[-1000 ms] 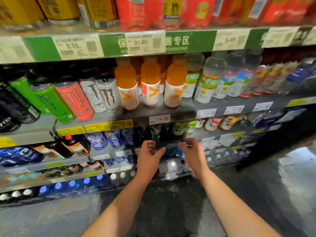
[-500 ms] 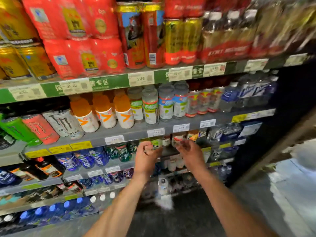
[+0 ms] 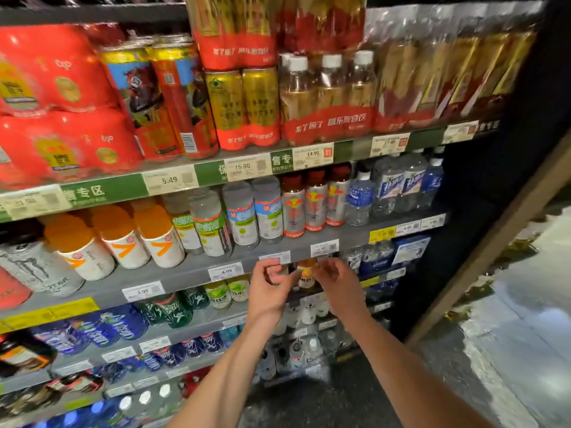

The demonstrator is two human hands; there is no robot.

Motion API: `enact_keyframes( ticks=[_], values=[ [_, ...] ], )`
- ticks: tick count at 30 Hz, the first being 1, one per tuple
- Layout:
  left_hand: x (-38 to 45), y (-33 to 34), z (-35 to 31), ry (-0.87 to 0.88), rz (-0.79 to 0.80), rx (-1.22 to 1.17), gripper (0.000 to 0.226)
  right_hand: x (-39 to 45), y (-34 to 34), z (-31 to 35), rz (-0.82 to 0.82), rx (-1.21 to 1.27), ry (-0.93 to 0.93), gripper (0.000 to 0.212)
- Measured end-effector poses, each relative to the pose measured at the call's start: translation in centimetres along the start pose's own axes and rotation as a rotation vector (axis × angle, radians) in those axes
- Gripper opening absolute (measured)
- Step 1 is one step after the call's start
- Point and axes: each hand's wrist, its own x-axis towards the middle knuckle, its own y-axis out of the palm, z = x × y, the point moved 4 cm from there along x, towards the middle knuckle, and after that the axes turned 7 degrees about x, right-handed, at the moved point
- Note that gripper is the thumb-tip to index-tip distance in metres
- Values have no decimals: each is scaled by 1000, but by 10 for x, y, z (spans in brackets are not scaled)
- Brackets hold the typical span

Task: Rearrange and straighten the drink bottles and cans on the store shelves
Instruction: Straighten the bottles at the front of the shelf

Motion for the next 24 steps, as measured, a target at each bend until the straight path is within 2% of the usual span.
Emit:
enact_keyframes(
  ticks=[4,10,13,15,18,20,24],
  values=[
    [18,31,-6,19,93,-45,32,22,-19,8,-77,-44,-2,24],
    [37,79,-35,116,118,150,46,55,-69,16,-235,-47,-48,15],
    [43,103,-57,213,142,117,33,73,-98,13,-296,-43,-26,8],
    [52,124,-66,298,186,129,40,89,-118,7,-336,-29,-6,13],
    [76,150,-67,318,50,226,37,115,-153,4,-427,-20,-24,18],
    [99,168,-59,262,-2,217,32,136,-179,4,-448,-17,-57,18],
    [110,201,-60,203,-93,214,59,181,-219,3,-438,-50,-144,17]
  ],
)
